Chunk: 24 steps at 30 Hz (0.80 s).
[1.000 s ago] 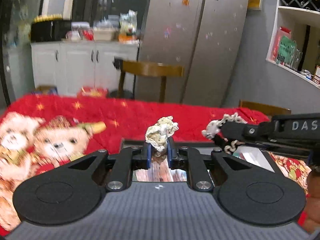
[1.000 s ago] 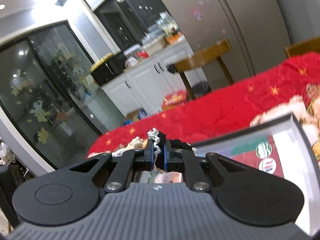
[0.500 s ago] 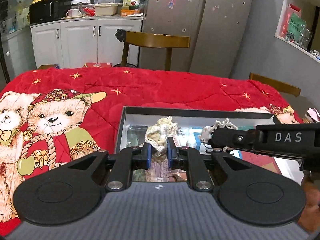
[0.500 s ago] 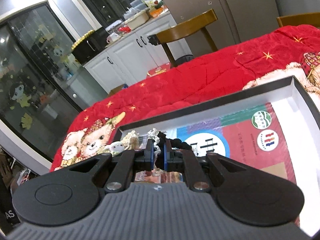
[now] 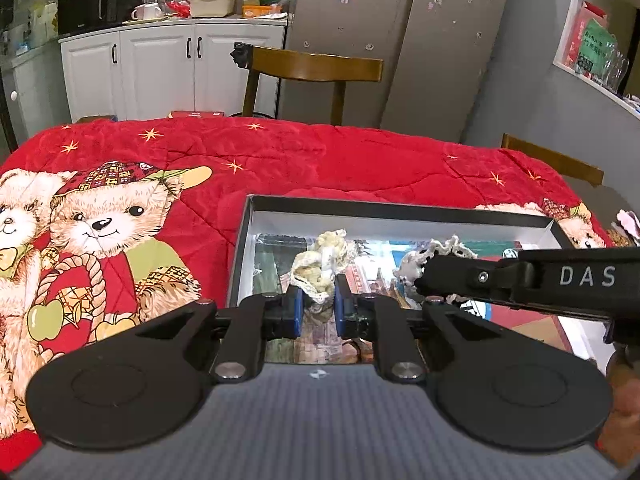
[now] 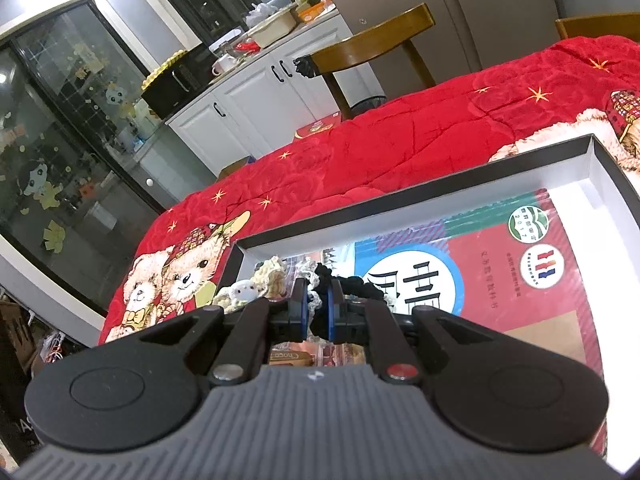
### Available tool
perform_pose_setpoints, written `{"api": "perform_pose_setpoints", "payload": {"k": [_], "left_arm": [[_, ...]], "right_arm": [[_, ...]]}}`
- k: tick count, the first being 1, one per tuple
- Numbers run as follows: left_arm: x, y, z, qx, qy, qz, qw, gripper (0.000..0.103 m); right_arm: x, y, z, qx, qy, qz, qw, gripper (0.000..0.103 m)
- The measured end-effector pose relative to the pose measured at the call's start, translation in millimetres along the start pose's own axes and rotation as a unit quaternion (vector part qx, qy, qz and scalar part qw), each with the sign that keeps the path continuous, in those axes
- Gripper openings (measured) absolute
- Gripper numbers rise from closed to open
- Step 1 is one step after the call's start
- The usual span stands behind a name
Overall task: Organize objects
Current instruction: 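Move the held scrunchies with both tools over the open black box, then open both tools to drop the scrunchies into the black box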
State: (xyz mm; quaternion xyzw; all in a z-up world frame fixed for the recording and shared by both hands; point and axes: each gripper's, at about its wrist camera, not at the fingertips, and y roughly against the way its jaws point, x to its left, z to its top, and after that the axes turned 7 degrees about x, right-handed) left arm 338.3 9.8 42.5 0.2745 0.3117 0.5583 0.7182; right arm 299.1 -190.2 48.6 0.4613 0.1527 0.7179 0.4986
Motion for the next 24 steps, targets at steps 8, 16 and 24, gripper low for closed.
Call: {"api": "perform_pose_setpoints", "payload": {"k": [8,16,24], "left_arm": [[1.3,-3.7,-0.9,0.008,0.004,-0.004,1.0000,0.018],[1.6,-4.3,-1.2,0.009,0.006,-0.003,0.9999,0.018],[4.1,-4.9,0.2,0.012,0.008,-0.006,0.9999,0.018]], "right_arm": [[-1.3,-7.3,-0.6,0.011,-0.003,-0.001,1.000,0.012],[-3.5,-8.1,0.6,0.013,-0.005,-0.003,1.000,0.012],[-4.9,-11.5,0.0,0.024,-0.009,0.004,1.000,0.017]]}}
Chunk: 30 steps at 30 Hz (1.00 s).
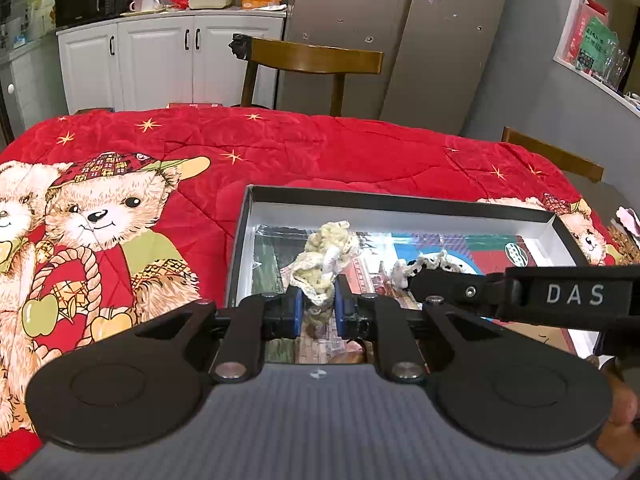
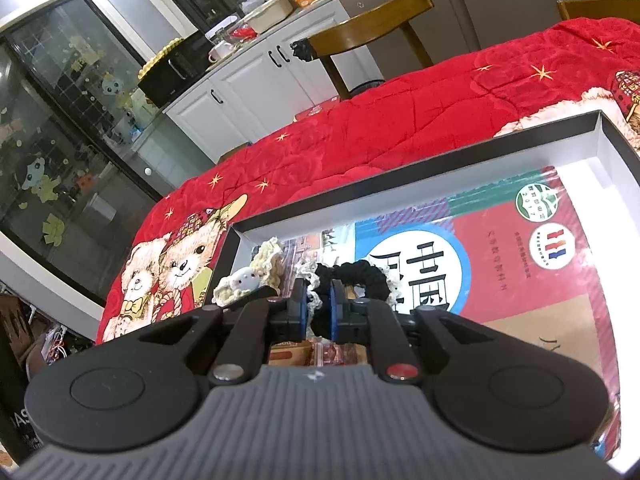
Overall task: Organize objects
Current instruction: 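Open both tools to drop the scrunchies into the black box, then move both open tools back to the remaining pile of items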
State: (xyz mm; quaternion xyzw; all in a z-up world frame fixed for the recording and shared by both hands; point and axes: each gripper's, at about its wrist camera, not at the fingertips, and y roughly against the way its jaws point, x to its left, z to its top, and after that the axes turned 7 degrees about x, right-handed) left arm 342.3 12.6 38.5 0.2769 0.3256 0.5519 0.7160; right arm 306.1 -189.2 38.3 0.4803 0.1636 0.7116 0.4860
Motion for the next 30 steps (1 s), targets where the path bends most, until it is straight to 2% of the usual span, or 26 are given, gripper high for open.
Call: {"api": "perform_pose_setpoints", "payload": {"k": [2,5,6,7,8,10,14,19,26,30], "left_arm": [[3.4,1.3,1.1,0.000,0.008,0.000,1.0000,0.018],[7.4,5.8,3.8,0.001,0.007,0.000,1.0000,0.019],[8.0,7.6,4.8,0.001,0.004,-0.002,1.0000,0.023],[9.1,10.1,6.0,-0.001,0.003,-0.004,1.0000,0.031],[10.4,12.4,6.9,-0.004,0.004,-0.005,1.0000,0.034],[13.9,18.6,9.3,-0.011,0.010,-0.006,0.9999,0.043],[24.6,40.9,16.8,-0.039,0.024,-0.009,0.9989,0.050],[35.9,87.5,24.3,-0.103,0.036,-0.011,0.9940,0.060],[17.5,174.9,16.9,-0.201,-0.002,-0.035,0.9790,0.070],[-5.6,223.1,-5.7,-0.247,-0.022,-0.041,0.9679,0.074]], "right_arm": [[1.3,0.4,0.1,0.002,0.000,-0.002,1.000,0.019],[3.1,2.4,1.5,0.008,0.000,0.004,1.000,0.033],[3.6,3.2,2.1,0.009,0.000,0.008,1.000,0.041],[4.1,4.1,2.8,0.009,0.000,0.012,1.000,0.059],[4.9,5.7,3.2,0.008,0.000,0.018,1.000,0.062],[6.2,10.1,4.6,0.001,0.002,0.036,0.999,0.074],[10.6,26.5,6.6,-0.020,0.005,0.052,0.998,0.083],[20.5,59.0,9.5,-0.061,0.021,0.087,0.994,0.091],[43.1,137.4,1.0,-0.158,0.051,0.118,0.979,0.101],[48.1,185.3,-14.8,-0.205,0.066,0.109,0.971,0.103]]}}
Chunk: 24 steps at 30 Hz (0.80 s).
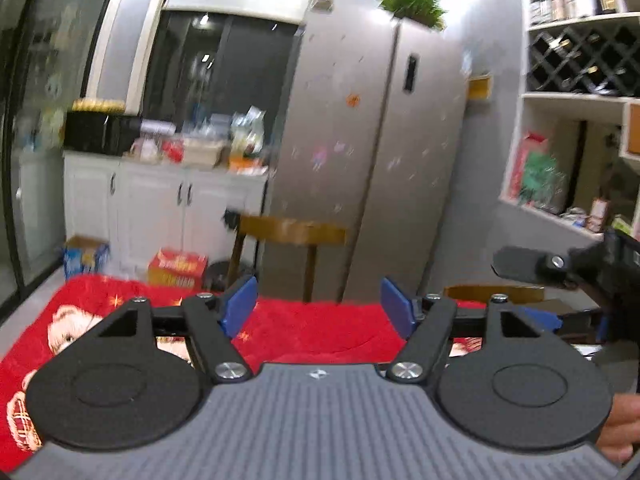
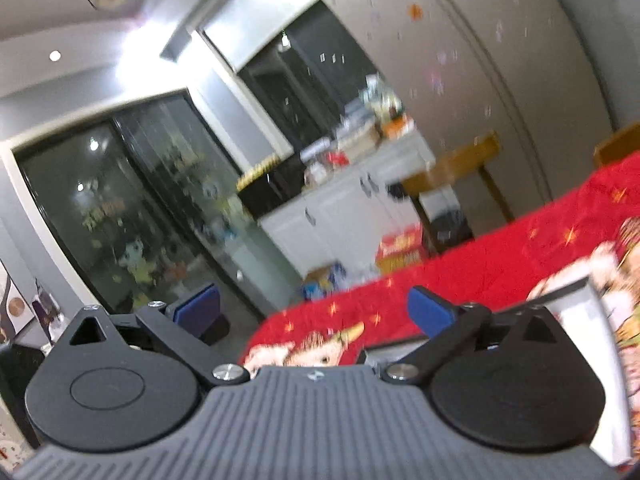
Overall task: Organize objects
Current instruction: 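Move both open tools back to the remaining pile of items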
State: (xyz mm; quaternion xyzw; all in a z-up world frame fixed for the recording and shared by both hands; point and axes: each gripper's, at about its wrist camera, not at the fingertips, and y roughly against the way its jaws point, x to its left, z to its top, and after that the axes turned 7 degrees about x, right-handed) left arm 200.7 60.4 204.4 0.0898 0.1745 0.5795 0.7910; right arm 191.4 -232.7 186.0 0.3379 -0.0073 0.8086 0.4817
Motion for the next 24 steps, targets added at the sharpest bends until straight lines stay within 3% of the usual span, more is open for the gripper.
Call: {"api": "perform_pose_setpoints", "payload": {"k": [6,12,18,24], "left_arm": [[-38.2,59.1,-10.1,-0.016,-0.020,-0.018,0.9995,0.078],[-63.3,95.8,-34.6,-0.032,-0.035,-0.010,0.9988,0.080],[-73.4,96.4,-74.3,-0.007,-0.038,-0.018,0.9991,0.080],[-58.5,80.3,-138.8,0.029,-0.017,-0.009,0.9994,0.080]], "right_arm": [[16.7,67.3,-6.1,-0.057,0.048,-0.037,0.997,0.103],[21.1,112.8,-40.7,-0.107,0.074,-0.070,0.989,0.103],[13.3,111.0,-79.3,-0.099,0.092,-0.093,0.986,0.103],[-6.9,98.0,-121.1,-0.079,0.072,-0.122,0.987,0.103]]}}
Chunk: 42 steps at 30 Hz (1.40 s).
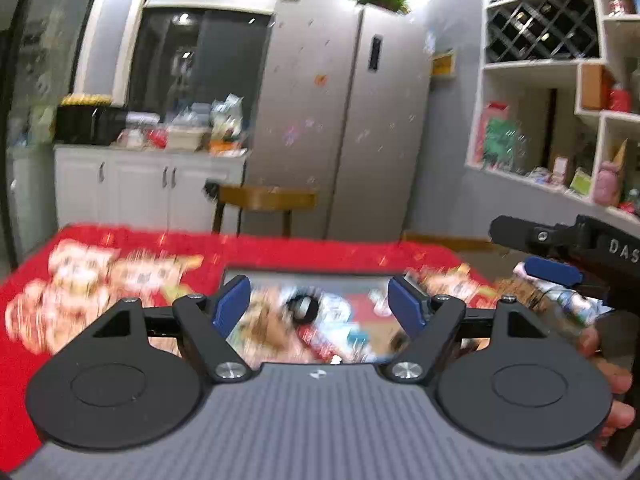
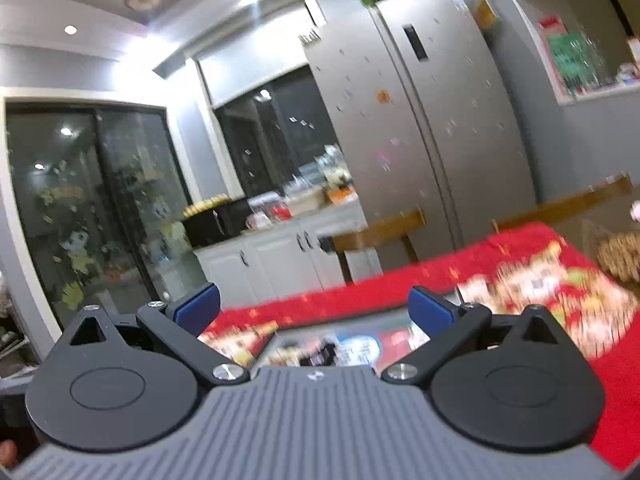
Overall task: Organize objects
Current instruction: 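Move both open tools back to the remaining pile of items, then grasp the brown felt triangle packet with the left tool while the right tool grasps the brown pom-pom clip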
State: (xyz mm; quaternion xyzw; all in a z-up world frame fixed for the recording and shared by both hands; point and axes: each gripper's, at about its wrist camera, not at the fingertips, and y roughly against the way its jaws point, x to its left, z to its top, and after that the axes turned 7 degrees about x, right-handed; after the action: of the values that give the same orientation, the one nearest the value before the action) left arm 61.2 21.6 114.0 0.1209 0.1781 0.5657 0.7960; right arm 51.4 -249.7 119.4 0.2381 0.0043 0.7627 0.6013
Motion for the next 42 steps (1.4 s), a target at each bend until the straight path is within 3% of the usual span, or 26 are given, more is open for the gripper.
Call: {"api": "perform_pose_setpoints", "payload": {"k": [6,8,11,15,20,23,26,30,34,35,36,42], "left_arm": [[3.0,-16.8,-53.3,-0.001,-0.011,0.040,0.9991,0.080],[3.3,-25.3,-65.2,0.023,-0.004,0.044,0.9988,0.080],[7.6,-38.2,-73.7,0.055,0.006,0.043,0.9975,0.080],[8.2,-59.1,-81.5,0.108,-0.001,0.041,0.9933,0.080],[7.7,-77.0,-87.9,0.150,-0.004,0.046,0.9877,0.079],[12.6,-78.3,-89.1,0.153,0.011,0.050,0.9869,0.079],[16.2,-79.6,-88.8,0.152,0.020,0.056,0.9866,0.078],[16.1,-80.5,-87.3,0.153,0.019,0.061,0.9861,0.067],[13.9,-83.0,-86.7,0.156,0.013,0.054,0.9863,0.058],[14.0,-83.7,-86.6,0.156,0.013,0.053,0.9863,0.058],[14.8,-84.0,-86.5,0.155,0.016,0.051,0.9864,0.058],[20.3,-84.5,-85.8,0.150,0.034,0.041,0.9872,0.059]], "right_arm": [[-12.8,-12.0,-56.1,0.028,-0.026,-0.022,0.999,0.095],[-12.2,-19.3,-69.4,0.065,-0.027,-0.038,0.997,0.090],[-9.3,-30.6,-82.5,0.111,-0.021,-0.027,0.993,0.090],[-3.5,-44.0,-92.8,0.144,0.005,-0.024,0.989,0.090],[-11.5,-56.9,-99.3,0.177,-0.008,-0.028,0.984,0.088],[-13.8,-58.0,-98.7,0.177,-0.011,-0.024,0.984,0.081],[-14.3,-60.6,-98.8,0.179,-0.011,-0.027,0.983,0.067],[-13.8,-60.1,-98.3,0.182,-0.010,-0.018,0.983,0.060],[-14.3,-64.4,-97.5,0.185,-0.016,-0.009,0.983,0.061],[-15.4,-65.8,-97.4,0.184,-0.021,-0.007,0.983,0.062],[-17.0,-66.4,-97.6,0.183,-0.027,-0.006,0.983,0.072],[-18.0,-67.2,-99.7,0.180,-0.034,-0.002,0.983,0.073]]}}
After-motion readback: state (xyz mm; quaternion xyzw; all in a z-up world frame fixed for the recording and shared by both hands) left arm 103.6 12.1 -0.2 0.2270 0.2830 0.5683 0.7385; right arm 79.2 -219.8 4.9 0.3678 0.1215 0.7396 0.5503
